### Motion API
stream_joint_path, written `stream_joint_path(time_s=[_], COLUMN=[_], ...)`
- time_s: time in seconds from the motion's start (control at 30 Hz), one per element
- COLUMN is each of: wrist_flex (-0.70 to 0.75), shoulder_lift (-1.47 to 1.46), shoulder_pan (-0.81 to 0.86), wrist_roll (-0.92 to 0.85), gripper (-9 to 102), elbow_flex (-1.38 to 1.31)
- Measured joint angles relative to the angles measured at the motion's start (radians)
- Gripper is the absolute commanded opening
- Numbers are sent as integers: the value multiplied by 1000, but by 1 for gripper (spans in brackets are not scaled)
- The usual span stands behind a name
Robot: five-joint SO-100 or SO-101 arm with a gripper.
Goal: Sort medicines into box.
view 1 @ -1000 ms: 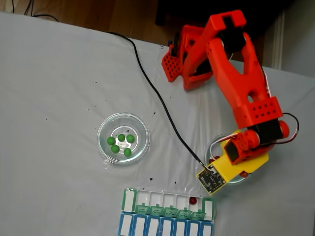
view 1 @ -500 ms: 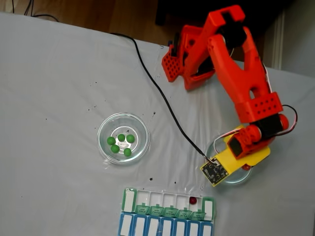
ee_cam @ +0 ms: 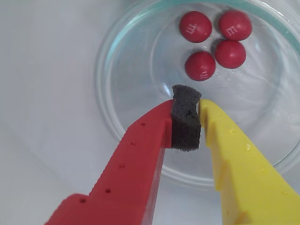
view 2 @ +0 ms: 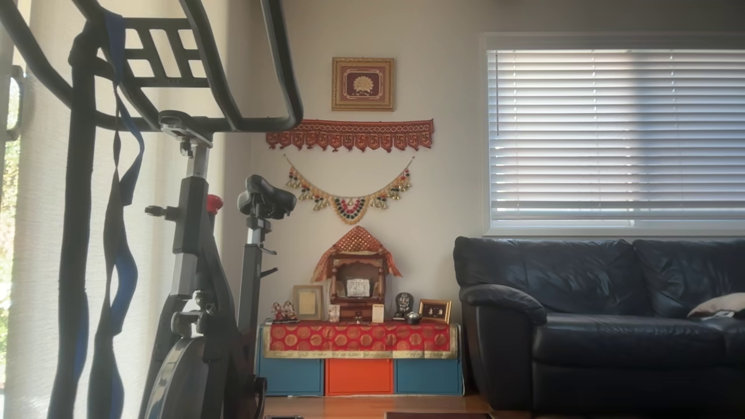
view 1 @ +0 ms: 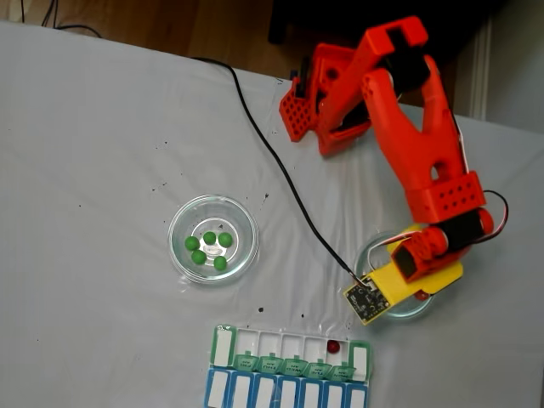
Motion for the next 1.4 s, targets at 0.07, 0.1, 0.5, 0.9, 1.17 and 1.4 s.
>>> stream_joint_path(time_s=[0.07,0.1,0.5,0.9,1.17,1.4], wrist_flex=[14,26,130,143,143,143], shoulder_lift=[-12,-15,-69,-135,-172,-172], shoulder_pan=[0,0,5,5,8,15], wrist_roll=[14,28,129,198,204,204], gripper=[2,2,2,2,5,6], elbow_flex=[0,-6,-127,-198,-235,-235])
